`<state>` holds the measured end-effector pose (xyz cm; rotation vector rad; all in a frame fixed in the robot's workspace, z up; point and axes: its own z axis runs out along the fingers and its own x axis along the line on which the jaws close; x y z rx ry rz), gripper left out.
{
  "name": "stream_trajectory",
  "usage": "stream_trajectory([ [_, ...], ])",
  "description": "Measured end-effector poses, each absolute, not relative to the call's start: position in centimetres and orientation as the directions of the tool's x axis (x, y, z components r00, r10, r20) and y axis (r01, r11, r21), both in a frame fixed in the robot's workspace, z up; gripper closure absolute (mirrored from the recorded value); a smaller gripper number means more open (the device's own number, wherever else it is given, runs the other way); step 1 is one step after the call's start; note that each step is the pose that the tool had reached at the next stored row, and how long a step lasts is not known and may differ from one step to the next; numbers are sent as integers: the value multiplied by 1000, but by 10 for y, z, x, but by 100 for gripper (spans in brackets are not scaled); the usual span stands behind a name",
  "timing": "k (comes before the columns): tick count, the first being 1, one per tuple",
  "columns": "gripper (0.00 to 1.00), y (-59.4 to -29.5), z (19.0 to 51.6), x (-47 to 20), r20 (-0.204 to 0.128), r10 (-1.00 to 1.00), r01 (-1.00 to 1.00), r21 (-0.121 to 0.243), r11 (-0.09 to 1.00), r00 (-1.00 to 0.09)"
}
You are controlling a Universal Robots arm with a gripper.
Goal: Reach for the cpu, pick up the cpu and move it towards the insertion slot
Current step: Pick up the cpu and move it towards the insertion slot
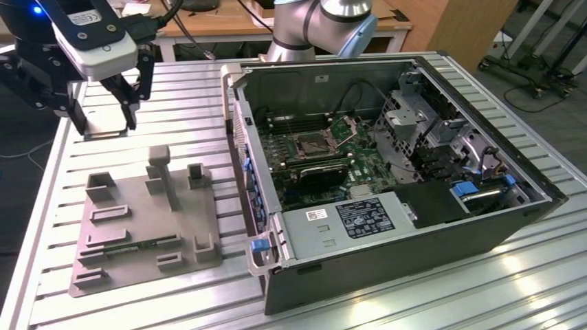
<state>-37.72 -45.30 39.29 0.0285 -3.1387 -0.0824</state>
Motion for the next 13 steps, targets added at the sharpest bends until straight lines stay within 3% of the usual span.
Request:
stream_trajectory([
  [13,45,-453,393,-368,1,-18,-18,52,998,-1000],
])
